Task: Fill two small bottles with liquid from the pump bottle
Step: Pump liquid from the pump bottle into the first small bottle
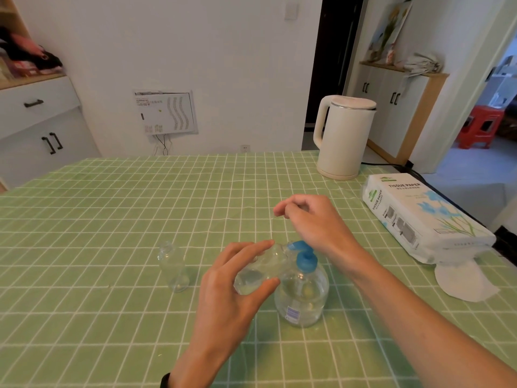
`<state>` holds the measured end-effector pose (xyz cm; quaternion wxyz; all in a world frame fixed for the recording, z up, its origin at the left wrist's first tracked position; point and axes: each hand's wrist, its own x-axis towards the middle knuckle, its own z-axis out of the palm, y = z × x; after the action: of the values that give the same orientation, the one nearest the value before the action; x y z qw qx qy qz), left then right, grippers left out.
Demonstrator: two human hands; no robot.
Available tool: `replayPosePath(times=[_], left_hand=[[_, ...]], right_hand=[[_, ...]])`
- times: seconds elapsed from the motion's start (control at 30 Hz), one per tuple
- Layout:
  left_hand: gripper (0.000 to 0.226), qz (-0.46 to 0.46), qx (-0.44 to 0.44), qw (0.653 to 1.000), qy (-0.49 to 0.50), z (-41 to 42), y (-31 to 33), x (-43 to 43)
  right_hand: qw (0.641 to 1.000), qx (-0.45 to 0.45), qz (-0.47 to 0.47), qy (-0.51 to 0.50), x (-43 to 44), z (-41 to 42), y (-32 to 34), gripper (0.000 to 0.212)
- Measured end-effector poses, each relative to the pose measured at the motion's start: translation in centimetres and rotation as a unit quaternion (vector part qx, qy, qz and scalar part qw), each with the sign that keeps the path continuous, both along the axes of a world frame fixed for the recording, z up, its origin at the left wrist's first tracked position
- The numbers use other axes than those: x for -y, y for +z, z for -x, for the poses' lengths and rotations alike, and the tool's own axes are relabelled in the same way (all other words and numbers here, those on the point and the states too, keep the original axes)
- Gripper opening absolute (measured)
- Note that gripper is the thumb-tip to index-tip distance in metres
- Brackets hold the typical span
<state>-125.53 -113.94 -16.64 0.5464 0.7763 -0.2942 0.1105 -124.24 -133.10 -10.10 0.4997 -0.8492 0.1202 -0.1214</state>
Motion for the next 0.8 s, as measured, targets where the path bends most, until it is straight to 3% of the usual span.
replayPosePath(times=[0.23,0.37,0.63,0.8], left_hand=[[0.054,-0.004,-0.001,1.000,0.003,0.0,0.0,0.0],[0.054,-0.004,0.002,1.000,0.003,-0.2,-0.1,0.1],[0.055,-0.009,-0.006,1.000,0.003,-0.1,-0.6,0.0],[0.055,-0.009,0.004,1.000,0.001,-0.1,-0.3,-0.1]], right_hand=[[0.995,-0.018,0.094,-0.013,-0.2,0.0,-0.3,0.045],[0.994,-0.027,0.100,-0.022,0.0,-0.2,-0.8,0.045],[0.997,-0.063,0.042,0.007,-0.4,-0.2,-1.4,0.048],[0.996,-0.075,-0.043,0.028,-0.1,-0.3,-1.5,0.037]])
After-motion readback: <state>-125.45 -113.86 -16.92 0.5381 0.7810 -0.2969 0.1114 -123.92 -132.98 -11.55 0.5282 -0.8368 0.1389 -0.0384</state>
